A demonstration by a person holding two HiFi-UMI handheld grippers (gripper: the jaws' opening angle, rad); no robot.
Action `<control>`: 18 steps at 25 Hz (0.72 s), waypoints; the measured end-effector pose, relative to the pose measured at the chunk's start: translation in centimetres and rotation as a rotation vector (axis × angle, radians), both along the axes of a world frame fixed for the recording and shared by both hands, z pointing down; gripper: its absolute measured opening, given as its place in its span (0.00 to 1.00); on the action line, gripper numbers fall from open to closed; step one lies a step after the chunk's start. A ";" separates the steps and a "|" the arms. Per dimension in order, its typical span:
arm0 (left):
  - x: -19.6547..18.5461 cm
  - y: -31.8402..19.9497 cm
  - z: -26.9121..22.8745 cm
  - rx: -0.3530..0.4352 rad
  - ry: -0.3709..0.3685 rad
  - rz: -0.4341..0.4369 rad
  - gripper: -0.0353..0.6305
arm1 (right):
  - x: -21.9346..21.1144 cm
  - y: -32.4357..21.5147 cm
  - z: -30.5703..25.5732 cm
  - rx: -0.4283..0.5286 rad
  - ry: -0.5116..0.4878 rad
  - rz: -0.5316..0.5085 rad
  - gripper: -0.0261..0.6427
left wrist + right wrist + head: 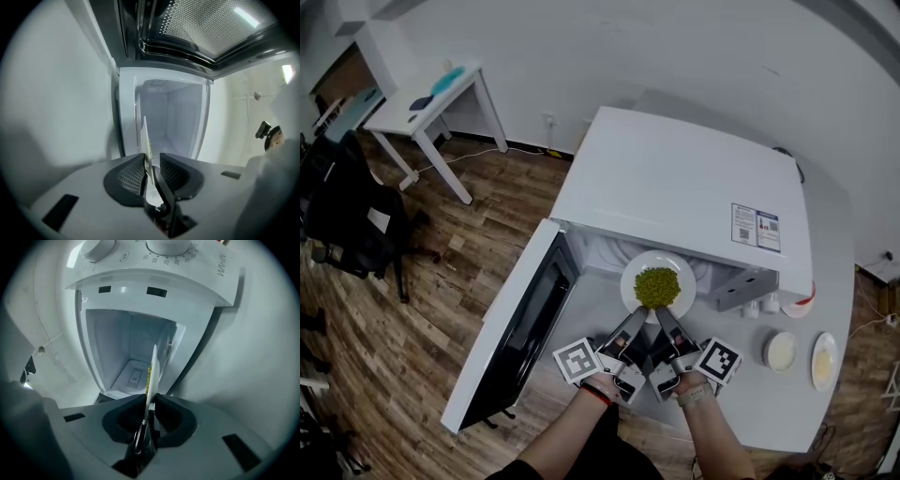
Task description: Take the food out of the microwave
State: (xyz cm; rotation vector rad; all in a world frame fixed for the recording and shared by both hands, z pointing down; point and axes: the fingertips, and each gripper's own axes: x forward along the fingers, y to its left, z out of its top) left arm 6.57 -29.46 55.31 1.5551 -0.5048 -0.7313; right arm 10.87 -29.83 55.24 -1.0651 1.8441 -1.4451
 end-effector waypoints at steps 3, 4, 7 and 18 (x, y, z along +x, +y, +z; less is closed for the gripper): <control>0.1 -0.2 0.1 0.019 -0.038 0.012 0.23 | 0.2 -0.1 -0.1 0.007 -0.005 -0.011 0.14; 0.2 -0.2 0.2 0.027 -0.053 0.020 0.24 | 0.2 -0.1 -0.1 0.008 -0.003 -0.014 0.14; 0.4 -0.3 0.3 0.044 -0.069 0.035 0.25 | 0.4 -0.1 0.0 0.007 -0.005 -0.015 0.14; 0.7 0.1 -0.1 0.161 -0.200 0.062 0.33 | 0.8 0.3 -0.8 0.038 -0.026 -0.001 0.14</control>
